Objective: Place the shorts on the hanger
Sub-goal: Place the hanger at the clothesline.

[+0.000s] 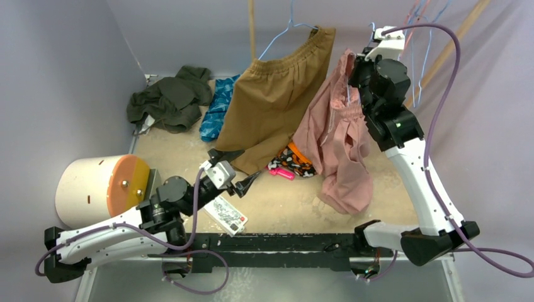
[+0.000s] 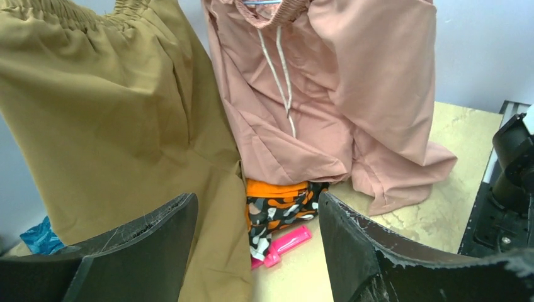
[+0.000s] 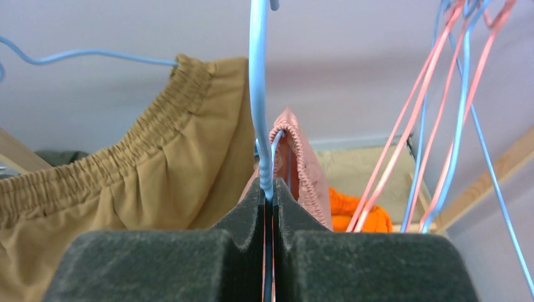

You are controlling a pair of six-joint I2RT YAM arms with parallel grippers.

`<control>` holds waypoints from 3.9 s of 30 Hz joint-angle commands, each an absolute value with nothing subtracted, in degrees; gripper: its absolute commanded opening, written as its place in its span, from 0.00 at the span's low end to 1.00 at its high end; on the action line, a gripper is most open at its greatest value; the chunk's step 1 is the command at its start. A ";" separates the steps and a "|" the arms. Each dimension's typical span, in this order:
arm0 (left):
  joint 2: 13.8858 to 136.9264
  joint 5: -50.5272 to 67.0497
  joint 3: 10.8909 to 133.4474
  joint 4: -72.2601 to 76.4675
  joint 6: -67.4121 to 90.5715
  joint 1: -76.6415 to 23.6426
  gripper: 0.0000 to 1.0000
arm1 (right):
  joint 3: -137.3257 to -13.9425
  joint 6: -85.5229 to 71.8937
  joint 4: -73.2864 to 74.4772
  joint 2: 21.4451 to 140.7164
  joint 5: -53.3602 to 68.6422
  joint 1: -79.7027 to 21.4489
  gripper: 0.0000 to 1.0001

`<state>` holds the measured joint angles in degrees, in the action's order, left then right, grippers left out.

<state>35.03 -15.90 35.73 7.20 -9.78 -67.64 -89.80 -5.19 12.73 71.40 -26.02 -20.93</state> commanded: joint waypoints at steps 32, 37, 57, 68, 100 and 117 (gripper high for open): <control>27.90 -21.83 27.36 12.16 -4.31 -67.85 0.69 | -90.90 -1.33 -18.23 76.44 -8.68 -9.25 0.00; 28.41 -22.16 27.12 12.42 -4.20 -67.85 0.69 | -93.03 -1.57 -18.05 78.57 -8.86 -9.07 0.00; 29.72 -21.96 27.08 12.13 -4.48 -67.85 0.69 | -97.24 -1.16 -18.00 82.34 -7.89 -8.88 0.00; 30.64 -22.14 27.16 11.87 -4.74 -67.85 0.69 | -99.13 -1.10 -17.37 84.47 -7.56 -8.53 0.00; 32.51 -23.60 28.22 9.98 -5.76 -67.85 0.69 | -101.23 -5.87 -7.63 86.57 -17.31 -8.17 0.34; 32.91 -22.85 28.24 10.11 -5.48 -67.80 0.69 | -101.13 -10.42 11.13 78.09 -14.39 -8.26 0.64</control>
